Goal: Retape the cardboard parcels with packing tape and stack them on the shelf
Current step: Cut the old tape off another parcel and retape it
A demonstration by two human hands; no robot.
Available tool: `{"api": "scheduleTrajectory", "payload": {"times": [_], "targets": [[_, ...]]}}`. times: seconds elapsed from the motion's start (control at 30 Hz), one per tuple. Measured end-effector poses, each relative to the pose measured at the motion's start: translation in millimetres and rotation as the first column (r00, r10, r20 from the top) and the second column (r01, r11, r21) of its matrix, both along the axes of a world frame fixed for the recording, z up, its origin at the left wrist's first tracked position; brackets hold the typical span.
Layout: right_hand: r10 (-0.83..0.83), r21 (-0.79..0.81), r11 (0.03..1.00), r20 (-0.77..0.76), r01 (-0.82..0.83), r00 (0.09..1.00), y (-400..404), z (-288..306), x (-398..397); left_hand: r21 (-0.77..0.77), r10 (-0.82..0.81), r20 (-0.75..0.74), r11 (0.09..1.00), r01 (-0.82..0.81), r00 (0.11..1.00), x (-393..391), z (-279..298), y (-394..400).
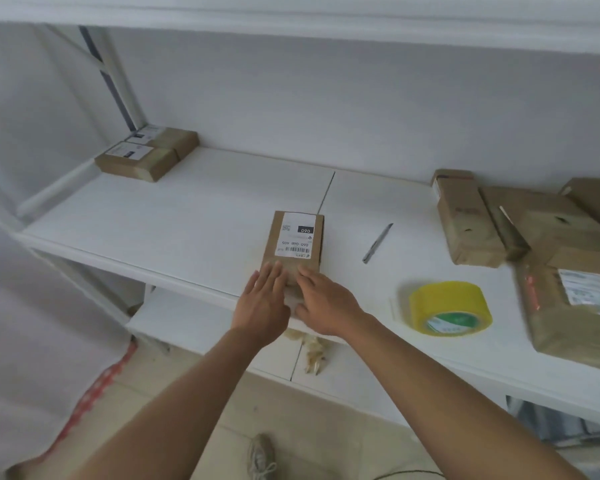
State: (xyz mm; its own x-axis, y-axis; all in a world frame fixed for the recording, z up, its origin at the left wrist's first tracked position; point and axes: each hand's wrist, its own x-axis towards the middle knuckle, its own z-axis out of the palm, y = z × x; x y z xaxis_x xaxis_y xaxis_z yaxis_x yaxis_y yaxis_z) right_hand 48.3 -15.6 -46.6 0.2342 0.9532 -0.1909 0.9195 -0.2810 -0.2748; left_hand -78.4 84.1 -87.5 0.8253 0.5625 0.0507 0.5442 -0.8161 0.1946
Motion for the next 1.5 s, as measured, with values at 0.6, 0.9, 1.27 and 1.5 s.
{"api": "scheduleTrajectory", "payload": {"times": [0.6,0.9,1.27,1.5], "targets": [[-0.371,-0.118,0.906,0.244,0.407,0.896,-122,47,132,0.021,0.016,-0.046,1.000,-0.015,0.999,47,-5,-33],[-0.441,-0.095,0.882,0.182,0.462,0.879,-135,51,136,-0.058,-0.287,0.177,0.952,0.301,0.941,100,7,-95],[-0.426,0.008,0.902,0.172,0.431,0.888,-142,50,133,-0.302,-0.219,-0.093,0.936,0.182,0.971,155,2,-83],[-0.417,0.021,0.907,0.176,0.420,0.892,-143,49,132,-0.256,-0.229,-0.051,0.944,0.209,0.972,148,10,-88]]}}
